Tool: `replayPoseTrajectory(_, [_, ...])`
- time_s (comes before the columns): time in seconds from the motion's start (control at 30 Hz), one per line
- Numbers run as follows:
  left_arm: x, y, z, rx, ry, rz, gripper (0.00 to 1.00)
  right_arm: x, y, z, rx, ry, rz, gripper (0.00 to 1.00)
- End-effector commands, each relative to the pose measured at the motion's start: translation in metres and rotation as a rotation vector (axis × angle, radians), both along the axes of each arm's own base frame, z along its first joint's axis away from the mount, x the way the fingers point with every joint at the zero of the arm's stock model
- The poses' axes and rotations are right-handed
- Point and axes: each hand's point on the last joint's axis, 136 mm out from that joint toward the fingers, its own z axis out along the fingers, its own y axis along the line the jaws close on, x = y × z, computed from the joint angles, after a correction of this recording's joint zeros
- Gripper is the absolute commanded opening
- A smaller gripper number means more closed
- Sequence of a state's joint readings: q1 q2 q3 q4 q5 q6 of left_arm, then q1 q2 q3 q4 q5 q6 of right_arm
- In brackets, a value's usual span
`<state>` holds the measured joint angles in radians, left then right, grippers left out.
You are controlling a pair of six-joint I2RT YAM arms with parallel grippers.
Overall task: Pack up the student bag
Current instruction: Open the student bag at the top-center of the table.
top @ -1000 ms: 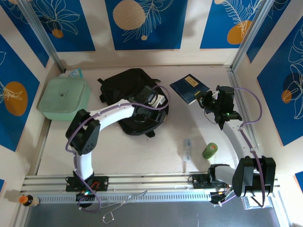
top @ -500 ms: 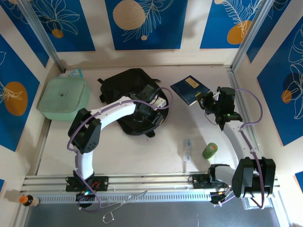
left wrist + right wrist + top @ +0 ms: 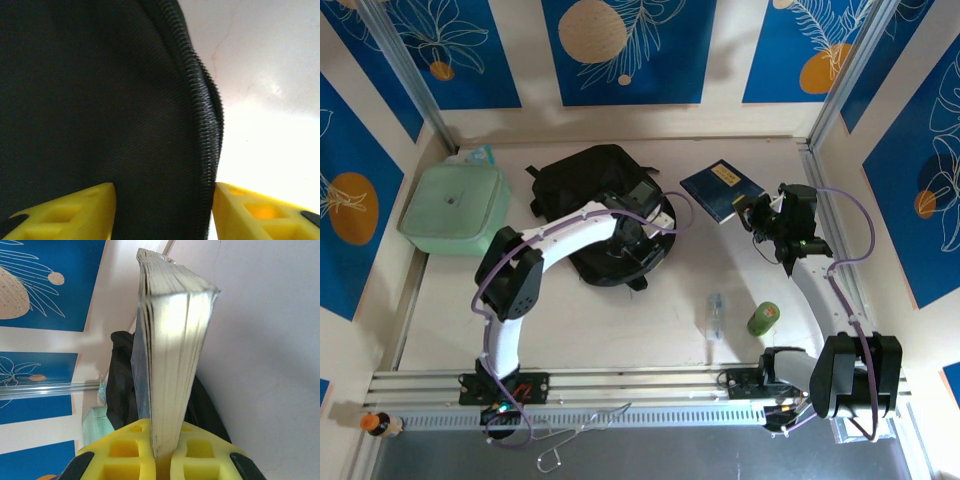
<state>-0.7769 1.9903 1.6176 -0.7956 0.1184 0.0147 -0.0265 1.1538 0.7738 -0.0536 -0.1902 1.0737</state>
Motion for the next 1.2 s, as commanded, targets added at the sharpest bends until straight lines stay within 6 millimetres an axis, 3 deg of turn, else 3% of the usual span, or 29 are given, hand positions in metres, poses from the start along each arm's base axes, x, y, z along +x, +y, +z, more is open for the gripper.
replayPoseTrajectory(0.0, [0.007,0.012,0.0,0.104,-0.057,-0.016,0.5,0.0,0.003,0.009,0.017,-0.035,0.019,0.0])
replayPoseTrajectory(0.4, [0.017,0.017,0.016,0.137,-0.131,-0.005,0.31,0.0,0.002,0.008,0.015,-0.033,0.015,0.0])
replayPoseTrajectory(0.7, [-0.003,-0.001,0.018,0.057,-0.007,-0.063,0.16,0.0,0.002,0.008,0.017,-0.032,0.017,0.0])
replayPoseTrajectory(1.17, [0.011,0.0,0.033,0.059,-0.084,-0.038,0.0,-0.002,0.001,0.009,0.006,-0.036,0.014,0.0])
